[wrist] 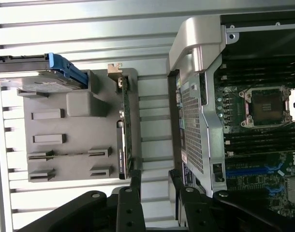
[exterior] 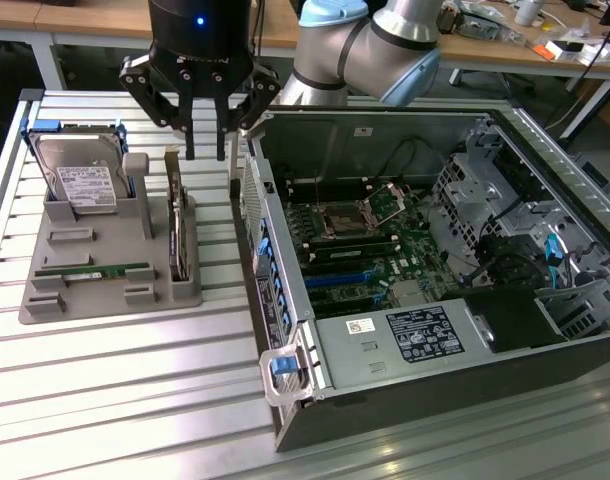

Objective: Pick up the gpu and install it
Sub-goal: 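Pick up the gpu and move the gpu toward the slot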

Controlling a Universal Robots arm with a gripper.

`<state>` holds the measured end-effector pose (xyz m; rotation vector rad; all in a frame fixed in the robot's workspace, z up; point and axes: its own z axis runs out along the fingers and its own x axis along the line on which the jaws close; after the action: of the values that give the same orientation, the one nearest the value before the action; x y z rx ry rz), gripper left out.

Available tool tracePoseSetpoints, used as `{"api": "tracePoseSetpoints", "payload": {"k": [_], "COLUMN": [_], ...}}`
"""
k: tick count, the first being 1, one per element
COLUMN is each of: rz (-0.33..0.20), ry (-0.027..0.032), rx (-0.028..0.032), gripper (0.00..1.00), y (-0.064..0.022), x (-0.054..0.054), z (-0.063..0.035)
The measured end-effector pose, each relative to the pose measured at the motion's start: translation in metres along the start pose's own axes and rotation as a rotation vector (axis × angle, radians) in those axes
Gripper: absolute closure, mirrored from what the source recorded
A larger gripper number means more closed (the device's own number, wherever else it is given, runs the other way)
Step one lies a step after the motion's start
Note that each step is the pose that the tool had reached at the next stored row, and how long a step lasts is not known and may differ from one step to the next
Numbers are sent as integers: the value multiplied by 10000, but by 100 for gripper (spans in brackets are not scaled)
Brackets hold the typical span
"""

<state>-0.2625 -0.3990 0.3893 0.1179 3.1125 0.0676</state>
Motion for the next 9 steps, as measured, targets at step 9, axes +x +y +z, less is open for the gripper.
{"api": "tracePoseSetpoints", "payload": {"k": [9], "rz": [0], "ry": [0], "rx": [-1], "gripper": [64], "y": [-1], "x": [1], "z": [24]}}
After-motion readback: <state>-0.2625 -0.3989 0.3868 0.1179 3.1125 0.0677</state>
